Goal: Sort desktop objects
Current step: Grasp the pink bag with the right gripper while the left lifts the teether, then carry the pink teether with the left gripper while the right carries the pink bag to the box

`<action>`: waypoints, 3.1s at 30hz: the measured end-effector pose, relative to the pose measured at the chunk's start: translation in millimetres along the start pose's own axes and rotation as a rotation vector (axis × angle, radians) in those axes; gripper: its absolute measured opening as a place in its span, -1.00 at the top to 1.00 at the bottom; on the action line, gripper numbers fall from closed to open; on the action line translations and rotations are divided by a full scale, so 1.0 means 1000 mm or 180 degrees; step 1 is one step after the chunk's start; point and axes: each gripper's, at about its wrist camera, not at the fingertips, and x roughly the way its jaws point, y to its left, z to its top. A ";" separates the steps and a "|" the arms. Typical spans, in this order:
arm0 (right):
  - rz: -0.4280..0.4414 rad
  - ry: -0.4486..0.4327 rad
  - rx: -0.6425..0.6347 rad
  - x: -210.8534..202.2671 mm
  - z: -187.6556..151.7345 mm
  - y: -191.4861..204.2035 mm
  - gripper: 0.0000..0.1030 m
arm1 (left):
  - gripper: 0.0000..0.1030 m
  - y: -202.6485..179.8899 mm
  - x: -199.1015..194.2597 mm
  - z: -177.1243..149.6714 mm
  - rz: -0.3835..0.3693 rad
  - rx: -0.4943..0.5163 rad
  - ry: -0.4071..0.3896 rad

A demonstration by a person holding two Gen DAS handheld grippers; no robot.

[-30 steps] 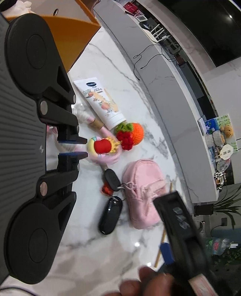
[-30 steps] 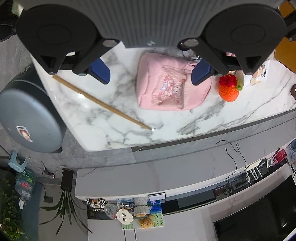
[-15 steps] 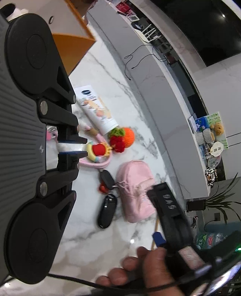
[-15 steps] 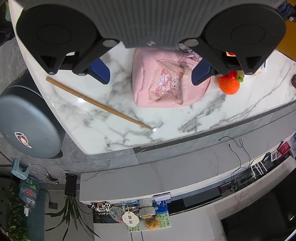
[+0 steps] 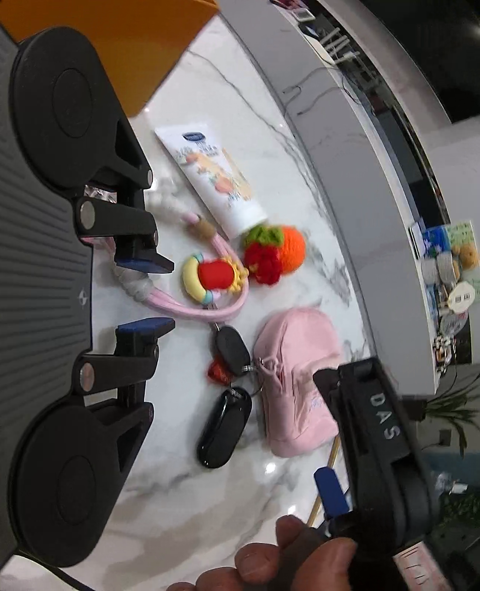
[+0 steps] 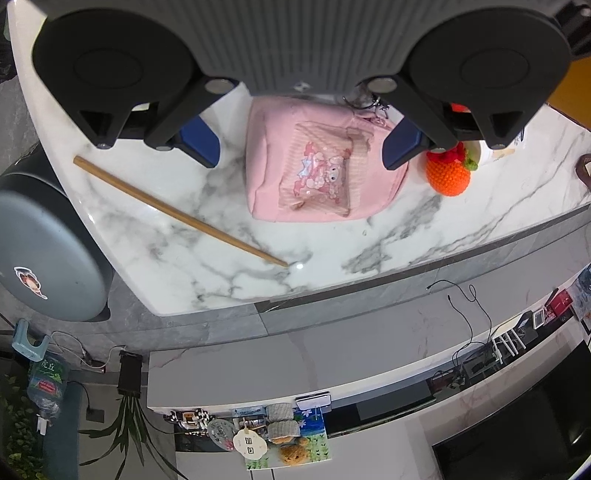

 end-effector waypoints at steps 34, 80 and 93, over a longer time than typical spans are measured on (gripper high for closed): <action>0.0202 0.0197 0.0112 0.009 -0.005 -0.004 -0.16 | 0.86 0.023 -0.036 0.000 -0.0319 -0.0282 0.0040; 0.0667 -0.0438 -0.0026 -0.105 0.012 0.030 -0.15 | 0.90 0.122 -0.225 0.040 -0.0192 -0.0828 -0.1083; 0.1326 -0.0521 -0.0492 -0.123 -0.001 0.133 -0.15 | 0.90 0.189 -0.261 0.017 0.0117 -0.1086 -0.1130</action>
